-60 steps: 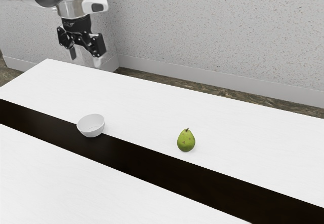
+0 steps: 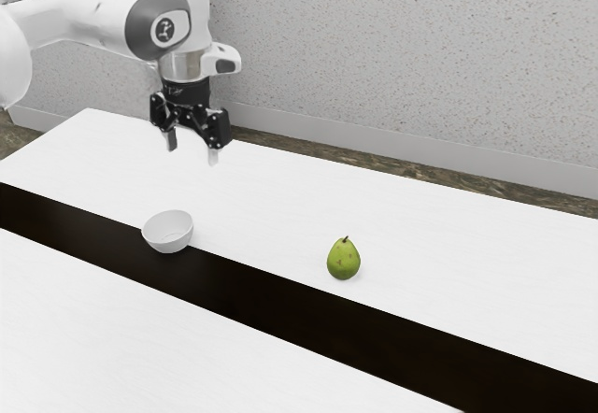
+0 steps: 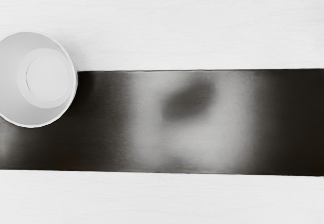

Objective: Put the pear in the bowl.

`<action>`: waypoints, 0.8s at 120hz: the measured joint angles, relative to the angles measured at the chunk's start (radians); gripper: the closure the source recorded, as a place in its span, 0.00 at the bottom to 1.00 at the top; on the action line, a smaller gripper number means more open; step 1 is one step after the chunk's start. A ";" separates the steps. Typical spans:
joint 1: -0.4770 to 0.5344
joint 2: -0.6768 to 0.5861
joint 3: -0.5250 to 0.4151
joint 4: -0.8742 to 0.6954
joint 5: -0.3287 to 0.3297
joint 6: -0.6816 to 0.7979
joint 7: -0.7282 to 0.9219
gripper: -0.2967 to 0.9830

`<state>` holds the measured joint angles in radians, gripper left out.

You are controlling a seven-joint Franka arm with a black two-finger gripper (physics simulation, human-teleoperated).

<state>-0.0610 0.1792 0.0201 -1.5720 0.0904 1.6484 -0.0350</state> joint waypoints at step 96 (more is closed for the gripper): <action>-0.111 0.370 -0.152 0.015 -0.082 0.408 -0.022 0.23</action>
<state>-0.1723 0.5495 -0.1323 -1.5572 0.0083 2.0562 -0.0566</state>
